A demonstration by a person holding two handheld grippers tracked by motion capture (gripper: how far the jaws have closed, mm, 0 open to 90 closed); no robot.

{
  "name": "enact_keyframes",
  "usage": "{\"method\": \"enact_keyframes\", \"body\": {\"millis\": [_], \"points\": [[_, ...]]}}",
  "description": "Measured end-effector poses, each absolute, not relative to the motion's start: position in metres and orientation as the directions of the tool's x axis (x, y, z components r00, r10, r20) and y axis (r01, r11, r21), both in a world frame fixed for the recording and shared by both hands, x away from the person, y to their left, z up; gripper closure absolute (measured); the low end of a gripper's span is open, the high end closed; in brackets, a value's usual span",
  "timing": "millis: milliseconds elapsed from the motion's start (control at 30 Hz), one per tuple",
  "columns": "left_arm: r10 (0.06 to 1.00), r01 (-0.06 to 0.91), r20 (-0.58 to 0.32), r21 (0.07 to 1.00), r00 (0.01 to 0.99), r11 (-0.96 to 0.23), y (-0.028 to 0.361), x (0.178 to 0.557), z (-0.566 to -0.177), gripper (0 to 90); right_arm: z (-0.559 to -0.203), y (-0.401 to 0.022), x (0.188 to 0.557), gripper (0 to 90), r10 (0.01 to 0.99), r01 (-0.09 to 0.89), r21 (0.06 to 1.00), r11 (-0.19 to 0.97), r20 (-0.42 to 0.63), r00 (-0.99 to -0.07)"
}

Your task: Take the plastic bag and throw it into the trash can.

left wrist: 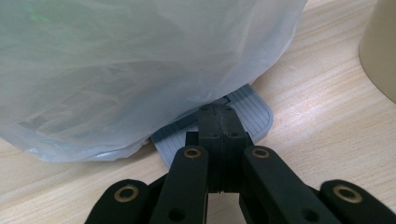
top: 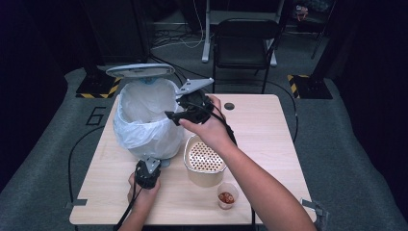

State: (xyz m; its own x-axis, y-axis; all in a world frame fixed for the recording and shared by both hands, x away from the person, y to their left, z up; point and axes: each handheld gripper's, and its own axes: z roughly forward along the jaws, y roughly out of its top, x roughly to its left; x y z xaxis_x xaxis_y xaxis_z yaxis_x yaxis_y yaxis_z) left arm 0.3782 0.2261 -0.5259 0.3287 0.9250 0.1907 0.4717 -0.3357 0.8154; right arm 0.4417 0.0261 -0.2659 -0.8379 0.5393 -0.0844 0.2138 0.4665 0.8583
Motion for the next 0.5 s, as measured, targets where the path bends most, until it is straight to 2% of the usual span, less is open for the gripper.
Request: {"method": "enact_keyframes", "body": {"millis": [300,333,500], "points": [[0.926,0.467,0.194,0.819,0.324,-0.334,0.226,0.379,-0.526,90.0,-0.275,-0.004,0.431,41.0,0.556,0.235,0.863,0.447,-0.063,-0.828],[0.932,0.474,0.165,0.824,0.322,-0.310,0.225,0.378,-0.527,90.0,-0.278,-0.009,0.429,39.7,0.561,0.238,0.864,0.444,-0.061,-0.825],[0.930,0.478,0.163,0.821,0.328,-0.313,0.225,0.378,-0.527,90.0,-0.287,-0.022,0.425,36.7,0.576,0.251,0.861,0.443,-0.059,-0.815]]}}
